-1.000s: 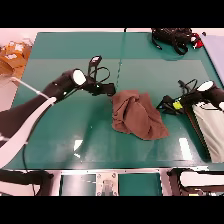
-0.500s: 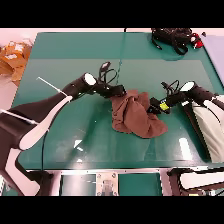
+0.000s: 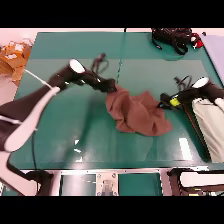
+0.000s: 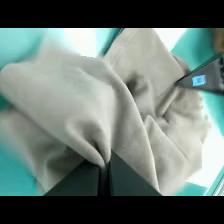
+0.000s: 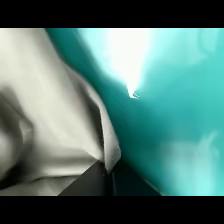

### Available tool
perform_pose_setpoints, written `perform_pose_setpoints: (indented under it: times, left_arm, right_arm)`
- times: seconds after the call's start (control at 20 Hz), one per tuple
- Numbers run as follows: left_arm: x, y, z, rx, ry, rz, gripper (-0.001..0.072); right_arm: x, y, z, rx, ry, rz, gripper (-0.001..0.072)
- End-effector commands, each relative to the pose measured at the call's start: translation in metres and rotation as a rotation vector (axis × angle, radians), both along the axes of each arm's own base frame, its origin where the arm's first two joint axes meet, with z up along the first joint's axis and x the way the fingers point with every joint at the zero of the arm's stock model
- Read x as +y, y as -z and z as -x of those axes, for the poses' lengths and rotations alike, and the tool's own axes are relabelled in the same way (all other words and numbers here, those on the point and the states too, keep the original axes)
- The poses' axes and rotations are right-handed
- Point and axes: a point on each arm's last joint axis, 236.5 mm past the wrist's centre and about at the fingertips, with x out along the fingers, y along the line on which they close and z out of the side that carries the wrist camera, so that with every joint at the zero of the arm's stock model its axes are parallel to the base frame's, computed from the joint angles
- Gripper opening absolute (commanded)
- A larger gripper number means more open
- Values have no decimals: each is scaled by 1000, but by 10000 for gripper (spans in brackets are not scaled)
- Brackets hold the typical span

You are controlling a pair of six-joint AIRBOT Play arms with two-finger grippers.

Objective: Fold the shirts.

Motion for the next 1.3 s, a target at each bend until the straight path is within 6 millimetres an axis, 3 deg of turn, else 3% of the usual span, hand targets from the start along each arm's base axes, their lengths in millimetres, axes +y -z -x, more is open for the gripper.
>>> perform_pose_setpoints:
  times: [0.0, 0.1, 0.2, 0.3, 0.4, 0.5, 0.6, 0.7, 0.8, 0.9, 1.0, 1.1, 1.25]
  left_arm:
    - [54, -91, 1, -134, -45, -19, 23]
    - [76, -154, 12, -257, -82, 12, 23]
    - [92, -219, 30, -405, -122, 49, 23]
    - [107, -276, 57, -561, -153, 65, 23]
    - [129, -319, 89, -707, -180, 24, 23]
    - [163, -352, 120, -845, -244, -63, 24]
    - [209, -372, 143, -947, -358, -193, 24]
    - [253, -371, 155, -947, -476, -328, 24]
    - [263, -343, 160, -847, -466, -408, 24]
    - [252, -307, 152, -755, -415, -411, 24]
    - [235, -256, 137, -662, -371, -387, 24]
    - [217, -191, 121, -561, -344, -347, 24]
    - [187, -92, 104, -440, -341, -230, 24]
  right_arm:
    - [-37, -66, -10, -134, 95, -3, 19]
    - [-46, -120, -15, -270, 151, -14, 19]
    - [-44, -181, -11, -432, 170, -24, 19]
    - [-37, -244, 2, -601, 162, 8, 19]
    - [-27, -310, 26, -778, 148, 69, 19]
    - [-16, -375, 59, -954, 144, 136, 19]
    - [-7, -423, 93, -1092, 148, 212, 19]
    - [0, -436, 112, -1139, 159, 231, 20]
    - [3, -422, 114, -1108, 153, 216, 20]
    - [4, -384, 104, -1017, 154, 156, 20]
    - [9, -321, 91, -875, 158, 63, 20]
    - [14, -244, 82, -737, 164, -3, 20]
    - [26, -120, 88, -505, 208, -64, 19]
